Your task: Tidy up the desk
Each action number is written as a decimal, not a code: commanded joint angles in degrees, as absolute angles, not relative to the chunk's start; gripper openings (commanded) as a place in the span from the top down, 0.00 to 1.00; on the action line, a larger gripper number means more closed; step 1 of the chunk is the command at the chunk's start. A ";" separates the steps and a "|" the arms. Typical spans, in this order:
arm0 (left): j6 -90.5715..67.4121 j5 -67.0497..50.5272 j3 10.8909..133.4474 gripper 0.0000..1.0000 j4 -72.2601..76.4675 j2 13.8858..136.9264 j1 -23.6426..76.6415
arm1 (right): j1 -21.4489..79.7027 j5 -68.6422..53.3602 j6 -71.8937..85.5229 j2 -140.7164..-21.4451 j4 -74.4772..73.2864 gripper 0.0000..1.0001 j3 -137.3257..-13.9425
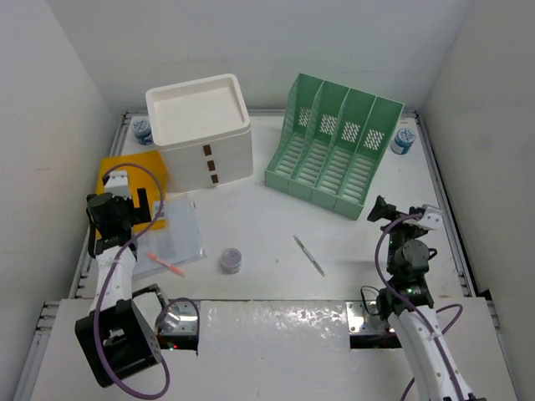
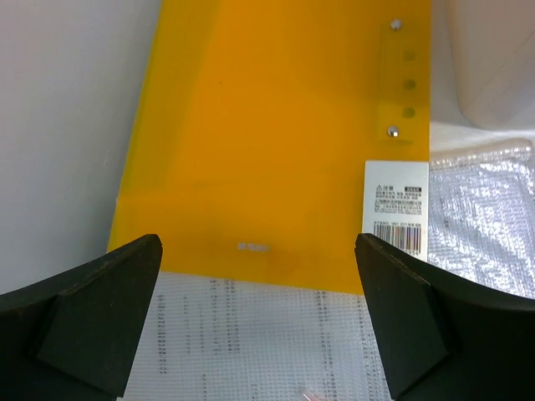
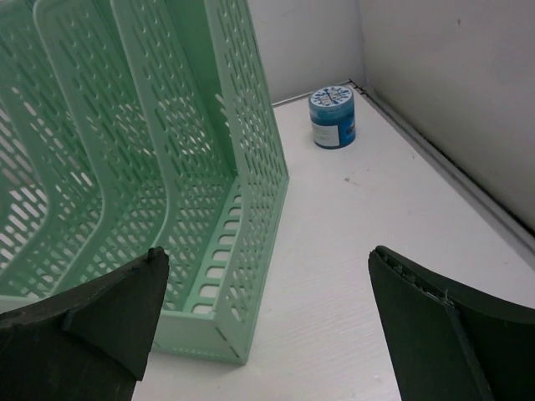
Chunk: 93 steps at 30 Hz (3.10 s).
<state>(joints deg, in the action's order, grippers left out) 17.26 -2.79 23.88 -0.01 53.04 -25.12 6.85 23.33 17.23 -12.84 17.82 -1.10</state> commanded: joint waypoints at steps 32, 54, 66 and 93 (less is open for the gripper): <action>17.05 -43.78 106.35 0.08 -41.58 97.56 -20.06 | 48.33 16.59 14.43 -100.96 31.91 0.51 -71.87; 7.56 -25.93 88.87 0.06 -19.70 99.41 -13.80 | 55.98 41.39 17.06 -132.10 41.48 0.74 -98.70; 8.88 -24.43 85.61 0.06 -17.58 98.53 -13.80 | 56.25 46.14 12.92 -136.41 43.77 1.00 -103.27; 7.91 -23.73 86.13 0.04 -16.61 97.91 -13.71 | 41.75 -14.85 28.84 -125.24 51.51 0.41 -81.81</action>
<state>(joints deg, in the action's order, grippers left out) 7.03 -24.40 86.46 -14.50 98.13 -14.17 41.47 -5.30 28.27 -126.26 50.85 -77.32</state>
